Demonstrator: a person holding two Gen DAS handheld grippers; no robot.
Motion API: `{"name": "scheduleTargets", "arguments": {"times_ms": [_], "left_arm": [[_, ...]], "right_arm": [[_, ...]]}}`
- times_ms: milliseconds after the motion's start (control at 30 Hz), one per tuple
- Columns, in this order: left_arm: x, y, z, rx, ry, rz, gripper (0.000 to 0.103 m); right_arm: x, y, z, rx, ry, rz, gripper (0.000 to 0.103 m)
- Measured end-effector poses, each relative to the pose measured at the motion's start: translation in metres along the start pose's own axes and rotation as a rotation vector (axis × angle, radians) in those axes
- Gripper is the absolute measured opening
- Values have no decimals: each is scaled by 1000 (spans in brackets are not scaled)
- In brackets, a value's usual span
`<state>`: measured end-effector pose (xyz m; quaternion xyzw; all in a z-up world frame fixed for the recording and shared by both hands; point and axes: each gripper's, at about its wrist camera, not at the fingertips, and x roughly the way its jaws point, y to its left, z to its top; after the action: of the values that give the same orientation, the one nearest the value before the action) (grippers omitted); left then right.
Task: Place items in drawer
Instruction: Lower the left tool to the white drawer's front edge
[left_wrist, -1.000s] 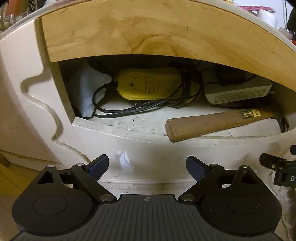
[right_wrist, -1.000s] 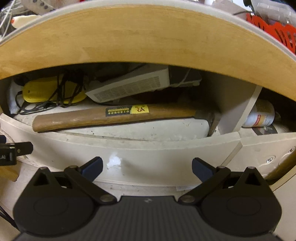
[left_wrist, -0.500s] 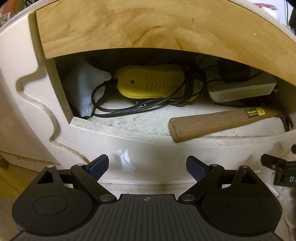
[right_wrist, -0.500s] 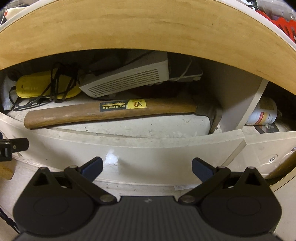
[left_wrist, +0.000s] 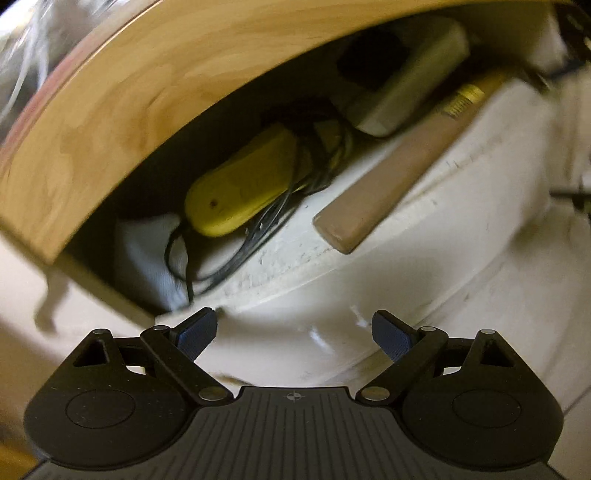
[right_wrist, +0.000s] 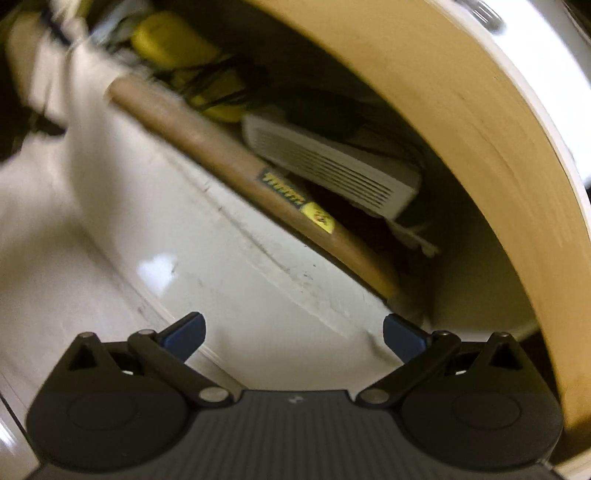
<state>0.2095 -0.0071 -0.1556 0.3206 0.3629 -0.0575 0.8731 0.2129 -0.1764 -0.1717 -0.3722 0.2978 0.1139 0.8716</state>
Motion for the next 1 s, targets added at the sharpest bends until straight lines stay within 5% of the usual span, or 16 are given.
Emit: {"name": "scheduleTargets", "arguments": {"times_ms": [367,600,700,733,800,867,1000], "left_arm": [[8,-15,-1,263,28,87,91],[20,-23,-10,411,58,155,90],[24,-27,-14,474,69,188,90],[26,-29,-15,497,72,198,88],[29,-33,-20,540,83,215,68],[32,-37,-26,577,79,247,57],[31,-36,-30,582,73,264,53]], "right_arm": [[12,9,-2,-319,8,-4,102],[20,5,-10,-398,60,-31,93],[23,7,-13,-438,73,-49,80],[24,8,-14,-446,77,-54,68],[25,9,-15,-470,80,-80,51],[25,9,-15,-476,80,-83,49],[26,8,-13,-477,91,-81,48]]}}
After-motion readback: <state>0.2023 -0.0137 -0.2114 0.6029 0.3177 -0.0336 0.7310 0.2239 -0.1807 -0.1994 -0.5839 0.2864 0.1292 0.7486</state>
